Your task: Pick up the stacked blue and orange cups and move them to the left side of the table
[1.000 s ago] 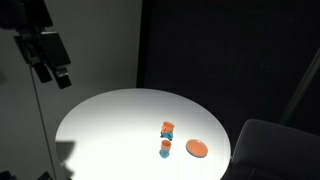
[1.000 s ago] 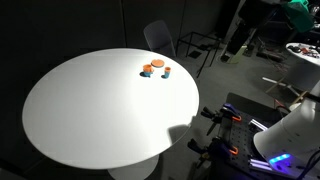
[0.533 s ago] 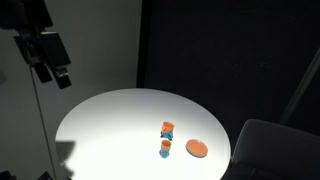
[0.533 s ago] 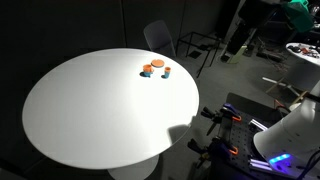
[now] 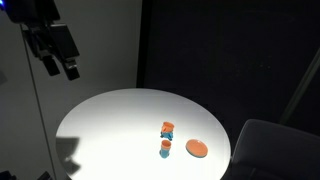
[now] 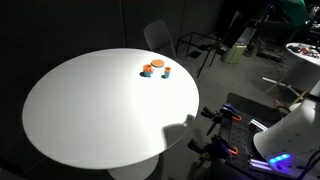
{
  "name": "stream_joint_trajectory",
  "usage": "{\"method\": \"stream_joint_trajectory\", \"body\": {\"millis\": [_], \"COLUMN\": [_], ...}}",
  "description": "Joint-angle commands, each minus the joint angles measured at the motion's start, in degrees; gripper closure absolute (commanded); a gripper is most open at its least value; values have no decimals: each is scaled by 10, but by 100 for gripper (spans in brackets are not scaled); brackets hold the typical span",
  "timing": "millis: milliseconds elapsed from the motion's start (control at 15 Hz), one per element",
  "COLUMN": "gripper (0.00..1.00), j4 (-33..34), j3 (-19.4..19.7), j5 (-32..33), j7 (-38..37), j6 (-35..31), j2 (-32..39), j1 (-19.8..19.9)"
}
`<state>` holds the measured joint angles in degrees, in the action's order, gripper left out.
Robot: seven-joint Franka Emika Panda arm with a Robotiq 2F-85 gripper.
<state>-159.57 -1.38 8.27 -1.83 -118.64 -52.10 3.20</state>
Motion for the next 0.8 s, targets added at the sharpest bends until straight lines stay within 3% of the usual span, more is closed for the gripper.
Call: {"method": "stream_joint_trajectory", "body": {"millis": [0,400,733], "gripper": [0,0,0], "j4": [39,115,195], "j3": [2,20,45], "j5": [11,16,16], "j7": [-4,-15,-15], "j6": [-39,-112,-105], "j2": [64,192,296], "j1": [10,53,83]}}
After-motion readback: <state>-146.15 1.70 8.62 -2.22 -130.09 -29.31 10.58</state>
